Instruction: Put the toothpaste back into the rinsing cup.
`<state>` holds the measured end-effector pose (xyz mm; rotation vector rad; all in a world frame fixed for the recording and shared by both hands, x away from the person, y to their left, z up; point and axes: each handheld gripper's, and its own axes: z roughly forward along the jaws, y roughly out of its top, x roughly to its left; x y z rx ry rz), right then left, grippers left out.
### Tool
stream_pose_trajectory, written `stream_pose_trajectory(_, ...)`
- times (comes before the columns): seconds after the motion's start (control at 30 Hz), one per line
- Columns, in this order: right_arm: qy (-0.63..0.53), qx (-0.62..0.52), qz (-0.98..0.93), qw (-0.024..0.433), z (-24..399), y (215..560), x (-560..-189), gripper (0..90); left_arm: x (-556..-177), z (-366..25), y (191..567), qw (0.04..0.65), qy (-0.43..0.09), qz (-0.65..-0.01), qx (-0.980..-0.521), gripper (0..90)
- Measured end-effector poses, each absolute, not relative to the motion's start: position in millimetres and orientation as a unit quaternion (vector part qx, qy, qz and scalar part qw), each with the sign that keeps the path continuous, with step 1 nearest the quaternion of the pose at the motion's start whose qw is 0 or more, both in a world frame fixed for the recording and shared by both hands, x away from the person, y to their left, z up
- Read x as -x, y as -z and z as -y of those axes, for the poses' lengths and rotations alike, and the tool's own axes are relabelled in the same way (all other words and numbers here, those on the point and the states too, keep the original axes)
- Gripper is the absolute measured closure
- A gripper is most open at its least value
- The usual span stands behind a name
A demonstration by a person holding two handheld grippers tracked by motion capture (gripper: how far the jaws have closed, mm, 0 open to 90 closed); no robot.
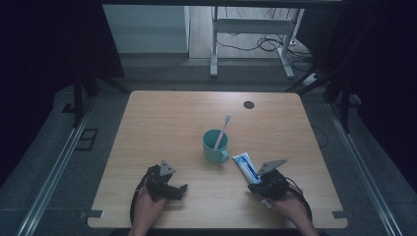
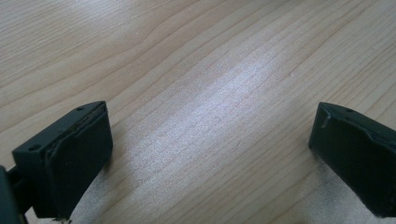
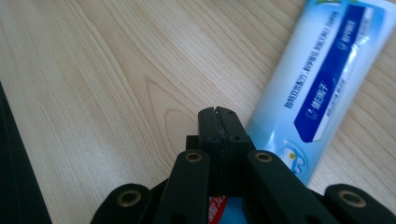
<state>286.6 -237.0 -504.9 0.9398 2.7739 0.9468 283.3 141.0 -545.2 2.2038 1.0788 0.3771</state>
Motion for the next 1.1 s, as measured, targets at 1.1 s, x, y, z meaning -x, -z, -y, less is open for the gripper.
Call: stream_pose_trajectory(1.1, -0.264, -0.323, -0.907, 0.063, 262.2, 475.8, -290.8, 66.9, -283.4, -141.1, 545.1, 0.323, -0.143, -0.411, -0.84, 0.0)
